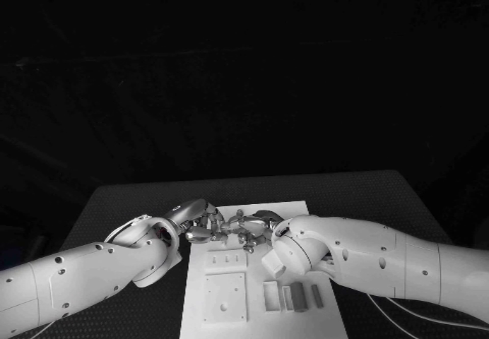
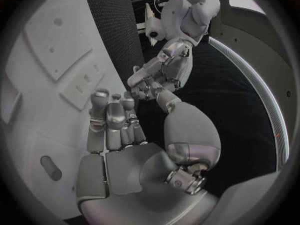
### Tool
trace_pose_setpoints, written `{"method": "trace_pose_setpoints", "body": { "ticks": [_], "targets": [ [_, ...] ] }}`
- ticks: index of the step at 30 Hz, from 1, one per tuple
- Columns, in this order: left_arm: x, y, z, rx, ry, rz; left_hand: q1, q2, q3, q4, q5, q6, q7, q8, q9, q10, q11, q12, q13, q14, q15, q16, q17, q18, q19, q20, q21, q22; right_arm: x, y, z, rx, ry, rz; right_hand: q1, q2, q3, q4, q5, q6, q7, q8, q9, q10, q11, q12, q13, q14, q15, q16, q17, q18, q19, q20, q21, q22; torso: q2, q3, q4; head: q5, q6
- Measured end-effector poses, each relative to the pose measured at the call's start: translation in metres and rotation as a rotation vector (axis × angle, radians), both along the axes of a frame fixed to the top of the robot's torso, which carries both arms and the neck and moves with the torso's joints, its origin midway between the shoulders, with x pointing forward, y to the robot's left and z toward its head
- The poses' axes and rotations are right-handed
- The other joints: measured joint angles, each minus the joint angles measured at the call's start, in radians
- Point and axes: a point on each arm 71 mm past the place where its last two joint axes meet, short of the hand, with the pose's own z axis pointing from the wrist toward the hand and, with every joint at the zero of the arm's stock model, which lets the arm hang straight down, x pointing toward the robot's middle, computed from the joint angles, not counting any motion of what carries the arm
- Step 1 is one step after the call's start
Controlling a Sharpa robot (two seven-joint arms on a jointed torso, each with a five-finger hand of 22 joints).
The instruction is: Assemble the parts on the task board
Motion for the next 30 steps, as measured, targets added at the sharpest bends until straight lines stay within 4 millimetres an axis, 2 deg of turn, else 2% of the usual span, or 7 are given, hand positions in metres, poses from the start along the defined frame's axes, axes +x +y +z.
{"method": "trace_pose_setpoints", "body": {
  "ticks": [4,9,15,17,27,30],
  "targets": [
    [0.0003,0.0002,0.0002,0.001,-0.001,0.001,0.0,0.0,0.0,0.0,0.0,0.0,0.0,0.0,0.0,0.0,0.0,0.0,0.0,0.0,0.0,0.0,0.0,0.0,0.0,0.0,0.0,0.0,0.0002,-0.0002,-0.0002,-0.003,-0.002,0.003,0.012,0.012,0.003,-0.011,0.0,0.0,0.0,0.0,0.001,-0.002,-0.002,0.002,-0.001,0.0,0.0,0.0,0.0,0.0,0.0,0.0,0.0,0.0,0.0,0.0,-0.0004,0.0,0.0],
    [0.0005,-0.0004,0.0005,0.0,-0.001,0.0,0.0,0.0,0.0,0.0,0.0,0.0,0.0,0.0,-0.001,0.0,0.0,0.0,-0.001,0.001,0.002,0.0,0.0,0.0,0.0,0.0,0.0,0.001,0.0001,0.001,-0.0005,-0.004,-0.003,0.008,0.043,0.043,0.006,-0.047,0.0,0.003,-0.003,0.002,0.006,-0.004,-0.004,0.006,-0.003,0.0,0.0,0.0,0.0,0.0,0.0,0.0,0.0,0.0,0.0,0.0002,-0.0006,-0.001,0.0],
    [0.0003,-0.002,0.0005,0.0,-0.001,-0.003,0.0,0.0,0.0,0.0,0.0,0.003,-0.003,0.0,0.0,0.0,0.0,0.0,-0.001,0.002,0.001,0.0,0.0,0.0,0.0,0.0,0.0,0.001,0.0006,0.0019,-0.0014,-0.006,-0.004,0.01,0.075,0.09,0.011,-0.088,0.0,0.024,-0.022,0.015,0.013,-0.003,-0.004,0.011,-0.008,-0.003,-0.004,0.0,0.0,0.0,0.0,0.0,0.0,0.0,0.0,0.0002,-0.0002,-0.001,-0.002],
    [0.0003,-0.002,0.0004,0.0,-0.001,-0.004,0.0,0.0,0.0,0.0,0.002,0.004,-0.003,-0.001,0.0,0.0,0.0,0.0,-0.001,0.004,0.0,0.0,0.0,0.0,0.0,0.0,0.0,0.001,0.0008,0.0022,-0.0015,-0.006,-0.005,0.011,0.075,0.1,0.012,-0.093,0.0,0.028,-0.02,0.02,0.014,-0.001,-0.006,0.011,-0.01,-0.003,-0.004,0.0,0.0,0.0,0.0,0.001,0.0,0.0,0.0,0.0002,-0.0001,-0.001,-0.002],
    [-0.0005,-0.0039,0.0007,-0.002,0.0,-0.008,0.001,-0.002,0.0,0.0,0.004,0.004,-0.003,0.002,0.0,0.004,-0.003,0.0,-0.002,0.007,-0.001,0.0,0.0,0.0,0.005,-0.002,0.0,0.001,0.002,0.0034,-0.002,-0.006,-0.008,0.012,0.068,0.107,0.008,-0.102,0.0,0.036,-0.022,0.02,0.014,0.0,-0.007,0.011,-0.013,0.001,-0.008,0.0,0.0,0.0,0.0,0.001,0.0,0.0,0.0,0.0003,0.0001,-0.001,-0.004],
    [-0.0011,-0.0051,0.0009,-0.003,0.0,-0.011,0.003,-0.003,0.0,0.0,0.004,0.004,-0.003,0.002,0.0,0.004,-0.003,0.0,-0.003,0.008,-0.001,0.0,0.0,0.0,0.005,-0.002,0.0,0.001,0.0024,0.0034,-0.0021,-0.006,-0.009,0.011,0.07,0.12,0.009,-0.109,0.0,0.037,-0.021,0.02,0.015,0.0,-0.007,0.011,-0.015,0.001,-0.008,0.0,-0.001,0.0,-0.002,0.002,0.0,0.0,0.0,0.0003,0.0,-0.001,-0.005]
  ]
}}
